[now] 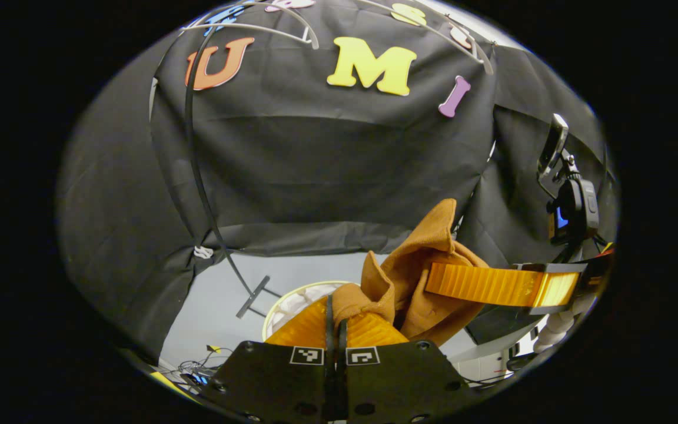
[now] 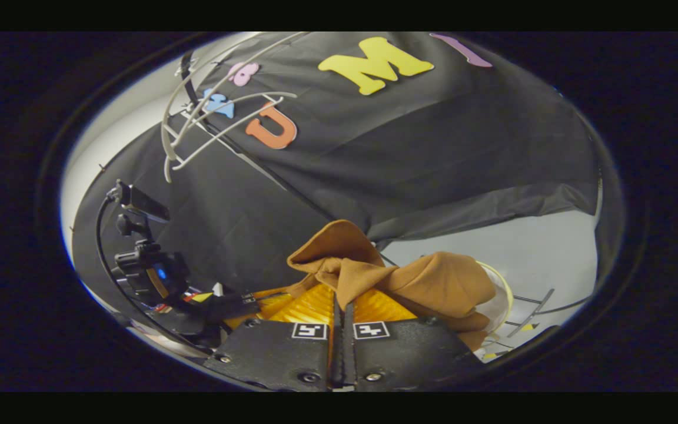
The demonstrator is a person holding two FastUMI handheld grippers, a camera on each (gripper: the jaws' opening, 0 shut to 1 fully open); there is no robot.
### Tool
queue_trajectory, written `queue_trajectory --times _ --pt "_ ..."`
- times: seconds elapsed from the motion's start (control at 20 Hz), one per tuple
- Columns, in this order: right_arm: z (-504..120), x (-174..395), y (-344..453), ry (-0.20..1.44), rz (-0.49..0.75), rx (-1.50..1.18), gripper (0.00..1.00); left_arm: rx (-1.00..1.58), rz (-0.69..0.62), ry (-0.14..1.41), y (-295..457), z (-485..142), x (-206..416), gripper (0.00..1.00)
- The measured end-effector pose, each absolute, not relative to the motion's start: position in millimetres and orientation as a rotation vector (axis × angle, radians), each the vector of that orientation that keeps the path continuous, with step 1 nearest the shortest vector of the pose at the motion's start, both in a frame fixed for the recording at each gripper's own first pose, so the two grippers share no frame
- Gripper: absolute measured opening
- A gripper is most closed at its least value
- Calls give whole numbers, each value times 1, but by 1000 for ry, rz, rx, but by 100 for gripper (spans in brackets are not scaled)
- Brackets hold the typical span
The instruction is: Grasp the clothes on the hanger with both hands and then place them into the laundry hamper below.
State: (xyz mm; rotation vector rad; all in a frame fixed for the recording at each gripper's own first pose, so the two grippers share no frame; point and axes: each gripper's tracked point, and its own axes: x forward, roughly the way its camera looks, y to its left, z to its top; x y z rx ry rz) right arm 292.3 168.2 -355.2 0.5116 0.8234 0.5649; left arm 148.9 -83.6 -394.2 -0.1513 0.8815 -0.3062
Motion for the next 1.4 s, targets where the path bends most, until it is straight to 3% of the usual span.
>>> queue_trajectory --times 0.65,1.1,1.15,1.2,1.25,1.3,1.4 --pt "-496 246 109 1144 440 286 4 -170 -235 1158 -87 -465 78 0" --pt "-518 230 97 1282 391 171 4 -163 -251 1266 -92 -462 57 0" --pt "-517 231 97 1288 388 167 4 -149 -251 1270 -89 -462 57 6" --pt "-518 232 96 1294 381 161 4 -138 -246 1278 -87 -464 57 0" --pt "-518 231 95 1299 375 155 4 -134 -235 1287 -84 -465 56 6" --pt "-518 231 95 1300 372 151 4 -138 -226 1296 -83 -467 54 0" --pt "-520 230 93 1300 362 139 4 -147 -207 1304 -81 -470 51 0"
